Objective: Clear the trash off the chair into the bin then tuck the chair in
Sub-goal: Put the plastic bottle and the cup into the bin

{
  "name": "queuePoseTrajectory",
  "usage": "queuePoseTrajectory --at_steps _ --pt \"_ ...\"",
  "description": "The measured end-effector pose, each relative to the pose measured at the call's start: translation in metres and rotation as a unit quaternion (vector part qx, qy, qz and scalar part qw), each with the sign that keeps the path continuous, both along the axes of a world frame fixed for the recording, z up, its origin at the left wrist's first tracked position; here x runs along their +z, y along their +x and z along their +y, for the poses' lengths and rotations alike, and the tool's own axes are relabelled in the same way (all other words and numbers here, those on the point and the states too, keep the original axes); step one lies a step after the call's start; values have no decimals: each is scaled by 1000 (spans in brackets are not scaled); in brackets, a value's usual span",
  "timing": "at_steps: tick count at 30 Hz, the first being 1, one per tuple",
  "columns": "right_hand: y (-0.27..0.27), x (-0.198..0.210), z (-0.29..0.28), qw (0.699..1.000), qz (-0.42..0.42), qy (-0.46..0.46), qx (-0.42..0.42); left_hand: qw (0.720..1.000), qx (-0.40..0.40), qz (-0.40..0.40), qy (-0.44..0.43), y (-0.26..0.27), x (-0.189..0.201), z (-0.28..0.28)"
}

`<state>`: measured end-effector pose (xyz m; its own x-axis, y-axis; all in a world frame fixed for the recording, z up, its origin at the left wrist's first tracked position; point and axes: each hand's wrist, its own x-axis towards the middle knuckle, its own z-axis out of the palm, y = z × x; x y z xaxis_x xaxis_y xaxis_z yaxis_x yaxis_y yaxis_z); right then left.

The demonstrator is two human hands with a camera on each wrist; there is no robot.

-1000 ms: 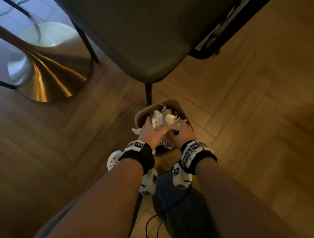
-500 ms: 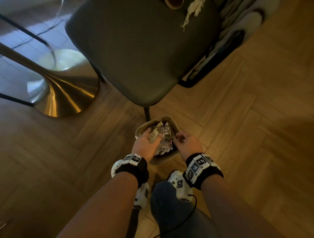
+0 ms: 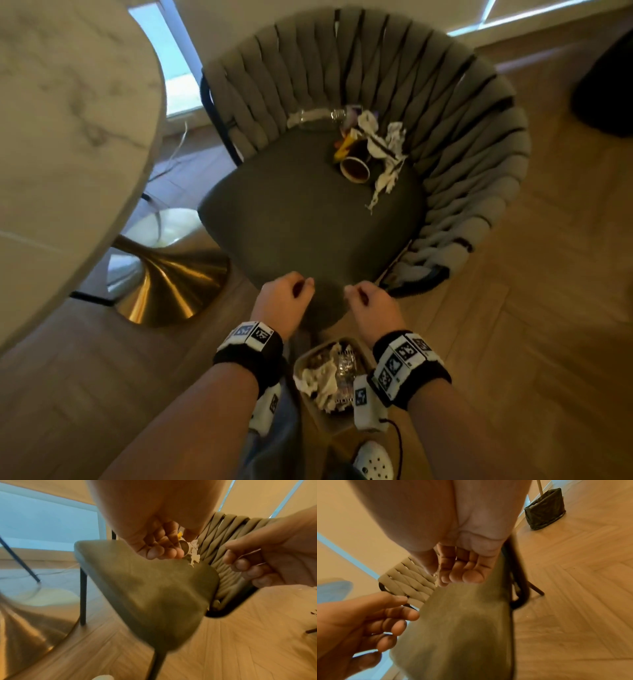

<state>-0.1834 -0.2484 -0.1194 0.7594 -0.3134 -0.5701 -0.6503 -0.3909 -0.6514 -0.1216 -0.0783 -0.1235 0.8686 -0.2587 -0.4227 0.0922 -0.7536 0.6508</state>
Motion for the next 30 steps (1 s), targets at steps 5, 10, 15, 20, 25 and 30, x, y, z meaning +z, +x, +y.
queuePoseTrajectory --at_steps 5,10,15,20,25,30 --pt "119 -4 -30 995 -22 -27 -96 999 -47 -9 -22 115 6 -15" --pt "225 -28 -75 963 70 -43 -257 996 -83 21 -33 221 -5 -31" --pt "293 -57 -89 955 122 -99 -253 991 -128 -33 -7 308 -25 -47" --pt "307 -78 -97 950 117 -159 -242 980 -130 -149 30 384 -46 -78" --pt "281 -79 -88 954 96 -169 -227 945 -236 -188 123 443 -58 -123" --pt "255 -73 -70 959 91 -99 -250 923 -299 -96 224 451 -74 -136"
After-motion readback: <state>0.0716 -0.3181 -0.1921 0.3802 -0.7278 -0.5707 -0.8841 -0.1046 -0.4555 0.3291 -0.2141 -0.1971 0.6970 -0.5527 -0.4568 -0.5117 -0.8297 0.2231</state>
